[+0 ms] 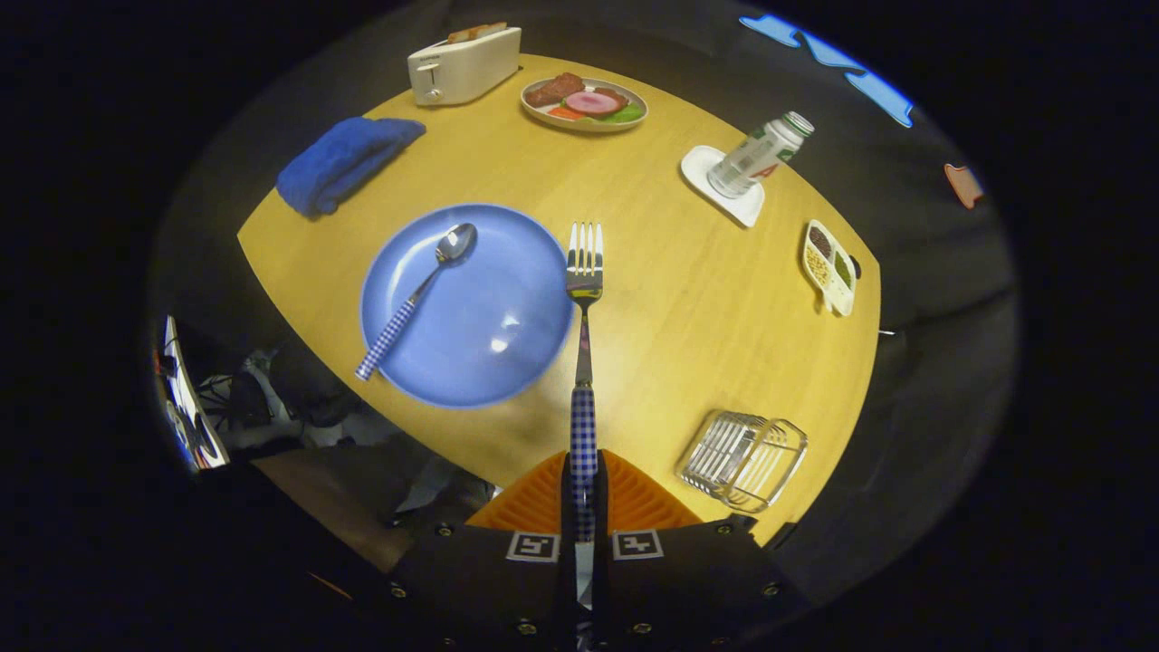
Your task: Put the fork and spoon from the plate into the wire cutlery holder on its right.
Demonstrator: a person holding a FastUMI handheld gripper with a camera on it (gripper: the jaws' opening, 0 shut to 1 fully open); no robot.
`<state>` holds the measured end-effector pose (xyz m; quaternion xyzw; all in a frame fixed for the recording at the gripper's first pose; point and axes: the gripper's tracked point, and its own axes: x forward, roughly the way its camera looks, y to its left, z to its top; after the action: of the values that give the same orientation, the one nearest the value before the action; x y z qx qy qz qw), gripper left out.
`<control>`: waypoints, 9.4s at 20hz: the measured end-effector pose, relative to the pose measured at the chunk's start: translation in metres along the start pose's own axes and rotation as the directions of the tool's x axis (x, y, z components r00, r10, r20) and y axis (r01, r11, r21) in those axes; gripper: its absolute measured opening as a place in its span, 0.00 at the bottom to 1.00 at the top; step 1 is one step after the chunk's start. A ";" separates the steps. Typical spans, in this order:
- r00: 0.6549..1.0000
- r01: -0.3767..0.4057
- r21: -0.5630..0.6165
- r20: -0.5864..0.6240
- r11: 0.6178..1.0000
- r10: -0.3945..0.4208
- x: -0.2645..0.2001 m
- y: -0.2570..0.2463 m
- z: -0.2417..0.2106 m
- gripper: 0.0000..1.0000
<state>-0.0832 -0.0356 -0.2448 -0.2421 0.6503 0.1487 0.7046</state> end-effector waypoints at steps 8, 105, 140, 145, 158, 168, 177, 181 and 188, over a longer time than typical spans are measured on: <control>0.993 0.080 0.142 -0.094 0.987 -0.067 -0.034 -0.079 -0.075 0.07; 0.959 -0.143 0.333 0.281 0.932 0.047 0.052 0.165 0.093 0.96; 0.991 -0.135 0.153 0.013 0.979 0.134 0.049 0.096 0.044 0.07; 0.996 -0.075 0.170 -0.026 0.983 0.080 0.022 0.049 0.009 0.07; 0.978 0.109 0.276 -0.202 0.955 -0.053 -0.029 -0.063 -0.087 0.07; 0.947 0.146 0.304 -0.317 0.941 -0.044 -0.028 -0.099 -0.125 0.07; 0.850 0.107 0.168 -0.527 0.980 -0.003 0.001 -0.122 -0.125 0.07; 0.818 0.100 0.109 -0.575 0.989 -0.020 0.011 -0.132 -0.119 0.07; 0.806 0.067 0.092 -0.592 0.994 0.001 0.025 -0.138 -0.111 0.11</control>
<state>-0.1018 -0.2133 -0.2529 -0.2491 0.8399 0.0184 0.4819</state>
